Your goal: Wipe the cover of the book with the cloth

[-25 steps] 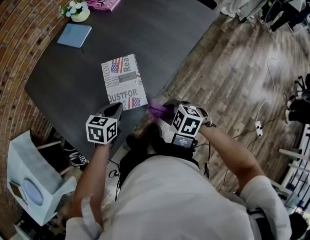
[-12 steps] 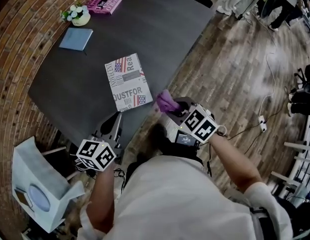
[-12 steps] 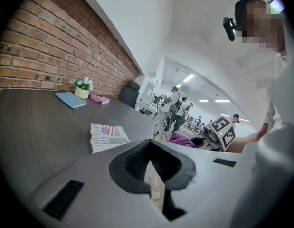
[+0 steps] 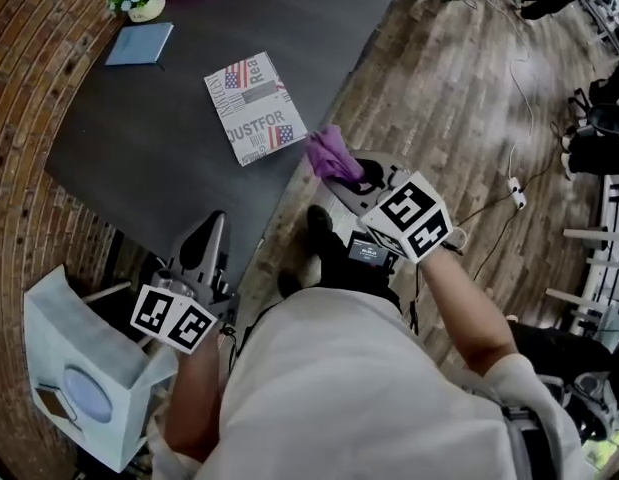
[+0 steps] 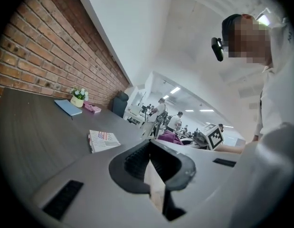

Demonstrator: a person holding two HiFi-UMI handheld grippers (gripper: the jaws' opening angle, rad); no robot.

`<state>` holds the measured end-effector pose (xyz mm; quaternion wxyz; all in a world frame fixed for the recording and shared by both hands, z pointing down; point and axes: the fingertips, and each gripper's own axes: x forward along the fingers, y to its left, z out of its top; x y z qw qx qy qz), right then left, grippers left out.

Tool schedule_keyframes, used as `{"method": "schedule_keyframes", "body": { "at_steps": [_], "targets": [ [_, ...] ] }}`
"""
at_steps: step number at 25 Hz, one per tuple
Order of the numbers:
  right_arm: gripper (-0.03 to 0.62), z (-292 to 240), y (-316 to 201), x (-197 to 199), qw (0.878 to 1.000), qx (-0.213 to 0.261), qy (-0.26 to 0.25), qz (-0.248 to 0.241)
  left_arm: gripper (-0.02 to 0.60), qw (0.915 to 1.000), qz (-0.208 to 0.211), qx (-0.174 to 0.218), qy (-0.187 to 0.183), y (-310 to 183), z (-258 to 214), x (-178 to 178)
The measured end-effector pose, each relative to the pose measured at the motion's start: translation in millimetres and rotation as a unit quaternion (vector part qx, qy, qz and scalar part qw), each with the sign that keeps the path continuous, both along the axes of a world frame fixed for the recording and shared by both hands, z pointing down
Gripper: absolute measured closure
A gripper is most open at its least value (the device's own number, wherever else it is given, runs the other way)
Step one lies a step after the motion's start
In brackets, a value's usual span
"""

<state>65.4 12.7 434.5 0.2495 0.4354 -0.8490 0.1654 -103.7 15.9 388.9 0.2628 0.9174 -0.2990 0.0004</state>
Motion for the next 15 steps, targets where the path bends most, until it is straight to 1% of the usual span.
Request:
{"method": "schedule_keyframes", "body": {
  "at_steps": [4,9,13,15],
  "targets": [
    [0.484,-19.1,34.3,-13.7,0.999,0.024,-0.019,0.035,0.572,0.999,0.032,0.023,0.021,30.7,-17.4,-8.8],
    [0.484,-42.5,73.0,-22.8,0.995,0.055,-0.042,0.077,0.574,0.9956,0.071,0.042,0.045,61.1,-34.2,-16.3],
    [0.484,-66.5,107.7,-25.6,0.991,0.065,-0.063,0.095,0.574,0.9943,0.079,0.041,0.058,84.7,-49.2,-27.1],
    [0.484,-82.2,116.6,-21.6,0.989,0.079,-0.071,0.1,0.574,0.9936,0.08,0.048,0.064,89.1,-58.0,-28.1]
  ]
}}
